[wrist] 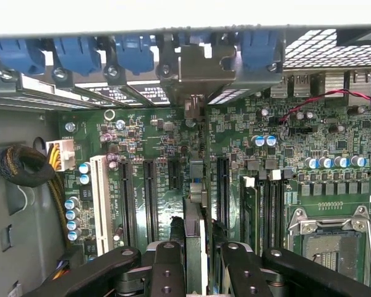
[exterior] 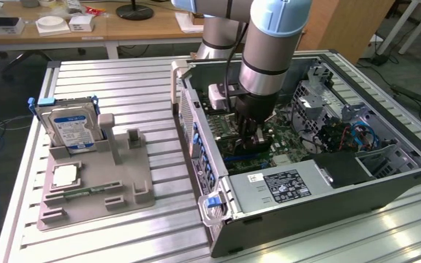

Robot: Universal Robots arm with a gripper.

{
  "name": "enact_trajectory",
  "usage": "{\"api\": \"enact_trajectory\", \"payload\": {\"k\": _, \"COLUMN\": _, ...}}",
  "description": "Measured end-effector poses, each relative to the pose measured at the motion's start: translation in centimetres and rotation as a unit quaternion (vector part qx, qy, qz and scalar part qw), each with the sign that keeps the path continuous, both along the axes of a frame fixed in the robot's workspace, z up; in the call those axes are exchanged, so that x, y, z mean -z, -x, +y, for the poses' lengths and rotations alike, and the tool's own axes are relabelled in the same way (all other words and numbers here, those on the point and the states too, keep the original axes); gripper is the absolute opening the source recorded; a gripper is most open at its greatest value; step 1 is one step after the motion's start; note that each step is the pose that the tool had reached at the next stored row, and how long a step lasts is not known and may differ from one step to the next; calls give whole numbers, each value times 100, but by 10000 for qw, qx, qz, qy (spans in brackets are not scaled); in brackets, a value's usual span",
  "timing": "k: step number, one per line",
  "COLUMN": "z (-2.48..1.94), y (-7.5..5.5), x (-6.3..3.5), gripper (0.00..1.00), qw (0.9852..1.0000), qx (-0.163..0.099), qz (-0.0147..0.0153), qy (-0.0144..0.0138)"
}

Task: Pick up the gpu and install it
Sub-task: 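Insert the gpu into the slot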

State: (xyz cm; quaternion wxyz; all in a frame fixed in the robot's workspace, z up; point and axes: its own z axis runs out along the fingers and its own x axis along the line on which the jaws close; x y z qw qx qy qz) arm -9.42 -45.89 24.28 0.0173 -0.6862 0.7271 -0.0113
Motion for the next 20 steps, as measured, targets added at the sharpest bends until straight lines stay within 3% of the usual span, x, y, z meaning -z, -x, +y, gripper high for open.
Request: {"api": "enact_trajectory", "payload": {"k": 20, "z": 5, "y": 3, "x": 43, "gripper": 27, "qw": 10000, "qx": -7, "qz": 0, "qy": 0}}
